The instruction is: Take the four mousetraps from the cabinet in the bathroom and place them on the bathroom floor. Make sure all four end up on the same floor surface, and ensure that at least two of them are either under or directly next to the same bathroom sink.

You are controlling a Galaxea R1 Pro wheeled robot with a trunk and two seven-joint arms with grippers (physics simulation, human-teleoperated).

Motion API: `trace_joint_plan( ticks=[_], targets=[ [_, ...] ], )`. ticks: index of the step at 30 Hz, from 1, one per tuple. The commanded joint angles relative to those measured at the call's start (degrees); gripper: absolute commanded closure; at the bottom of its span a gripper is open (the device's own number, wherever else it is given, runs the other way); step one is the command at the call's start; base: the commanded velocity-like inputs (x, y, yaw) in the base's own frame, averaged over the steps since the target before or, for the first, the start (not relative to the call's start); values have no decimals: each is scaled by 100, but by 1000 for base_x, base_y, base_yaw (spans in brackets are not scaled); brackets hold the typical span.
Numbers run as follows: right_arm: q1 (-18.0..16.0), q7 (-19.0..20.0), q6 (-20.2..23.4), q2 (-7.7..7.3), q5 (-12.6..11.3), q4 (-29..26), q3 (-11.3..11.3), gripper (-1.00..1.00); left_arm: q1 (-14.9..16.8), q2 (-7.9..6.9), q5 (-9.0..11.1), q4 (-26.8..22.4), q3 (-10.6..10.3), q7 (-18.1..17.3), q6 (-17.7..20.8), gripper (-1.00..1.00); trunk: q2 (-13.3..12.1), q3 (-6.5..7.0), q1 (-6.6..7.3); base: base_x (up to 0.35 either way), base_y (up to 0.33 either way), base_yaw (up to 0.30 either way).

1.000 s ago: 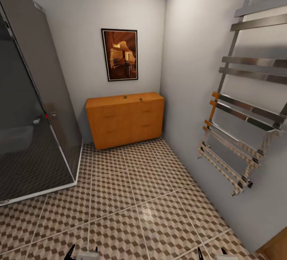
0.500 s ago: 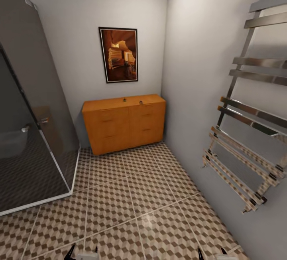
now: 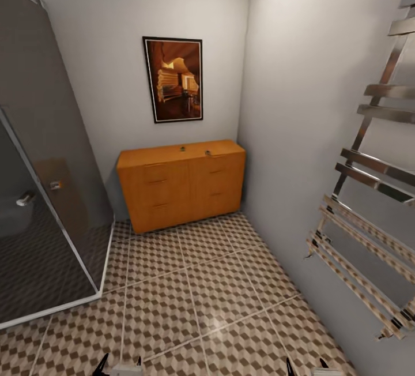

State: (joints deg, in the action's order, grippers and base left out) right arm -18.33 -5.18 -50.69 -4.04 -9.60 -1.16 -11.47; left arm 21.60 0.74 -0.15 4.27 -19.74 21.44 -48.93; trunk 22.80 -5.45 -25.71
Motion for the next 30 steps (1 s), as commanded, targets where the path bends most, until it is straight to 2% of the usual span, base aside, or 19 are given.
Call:
trace_joint_plan(
  ticks=[1, 10, 30],
  targets=[
    [-4, -35, -11, 0, -24, 1, -51, -100, 11, 5, -3, 23, -47, 45, -23, -100, 12, -12, -7, 323, 24, 94],
    [-4, -35, -11, 0, -24, 1, -48, -100, 11, 5, -3, 25, -47, 45, -20, -100, 12, -12, -7, 265, 6, 140],
    [-4, -35, -11, 0, -24, 1, -48, -100, 11, 5, -3, 22, -47, 45, -22, -100, 12, -12, -7, 212, 0, 8]
  ],
)
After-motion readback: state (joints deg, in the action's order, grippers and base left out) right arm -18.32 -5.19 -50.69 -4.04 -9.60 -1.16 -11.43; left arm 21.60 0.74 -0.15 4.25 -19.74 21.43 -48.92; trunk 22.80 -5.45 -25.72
